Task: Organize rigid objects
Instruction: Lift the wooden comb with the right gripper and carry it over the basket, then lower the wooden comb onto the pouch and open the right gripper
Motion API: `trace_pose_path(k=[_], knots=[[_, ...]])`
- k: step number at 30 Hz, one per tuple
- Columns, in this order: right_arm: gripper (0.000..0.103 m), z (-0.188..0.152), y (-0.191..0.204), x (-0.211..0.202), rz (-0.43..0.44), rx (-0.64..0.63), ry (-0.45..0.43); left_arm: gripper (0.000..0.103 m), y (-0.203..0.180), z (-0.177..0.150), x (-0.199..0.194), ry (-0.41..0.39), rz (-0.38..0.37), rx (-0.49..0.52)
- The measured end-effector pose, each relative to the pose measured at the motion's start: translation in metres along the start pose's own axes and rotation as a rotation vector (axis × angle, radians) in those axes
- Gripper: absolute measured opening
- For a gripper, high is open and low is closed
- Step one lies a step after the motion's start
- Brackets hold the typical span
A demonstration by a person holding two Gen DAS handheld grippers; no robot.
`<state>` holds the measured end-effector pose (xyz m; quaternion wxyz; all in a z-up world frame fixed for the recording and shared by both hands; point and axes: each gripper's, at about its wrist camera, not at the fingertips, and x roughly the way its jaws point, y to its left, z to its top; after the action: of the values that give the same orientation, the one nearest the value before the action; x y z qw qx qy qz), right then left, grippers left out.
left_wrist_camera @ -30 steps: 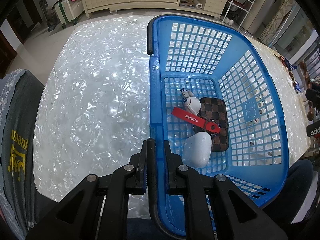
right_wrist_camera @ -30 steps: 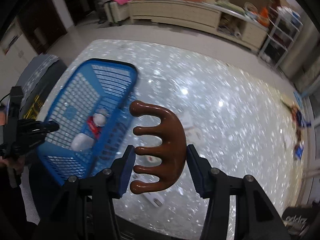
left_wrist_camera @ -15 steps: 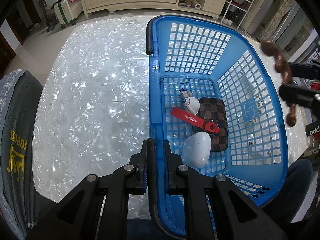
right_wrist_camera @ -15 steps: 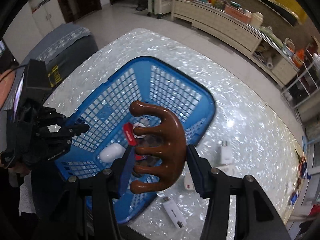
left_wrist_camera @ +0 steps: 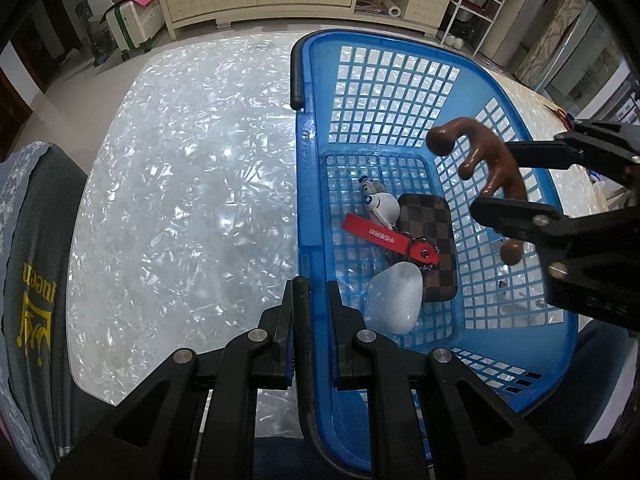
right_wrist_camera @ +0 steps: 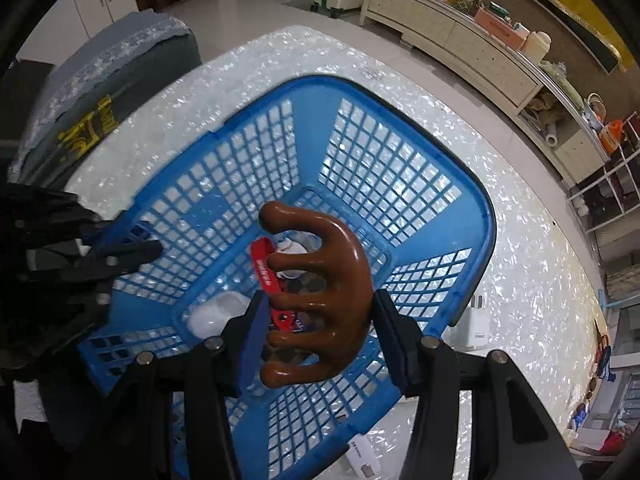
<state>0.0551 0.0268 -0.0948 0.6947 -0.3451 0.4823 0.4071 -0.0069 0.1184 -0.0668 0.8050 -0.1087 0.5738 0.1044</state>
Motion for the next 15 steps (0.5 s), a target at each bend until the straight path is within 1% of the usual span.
trace_pose_path(k=[10,15], knots=[[0.050,-0.001,-0.002,0.018,0.004,0.009,0.023,0.014,0.000,0.000,-0.001,-0.002,-0.004,-0.004],[0.050,0.000,0.001,0.017,0.002,0.006,0.020,0.014,-0.001,-0.001,0.000,-0.002,-0.006,-0.007]])
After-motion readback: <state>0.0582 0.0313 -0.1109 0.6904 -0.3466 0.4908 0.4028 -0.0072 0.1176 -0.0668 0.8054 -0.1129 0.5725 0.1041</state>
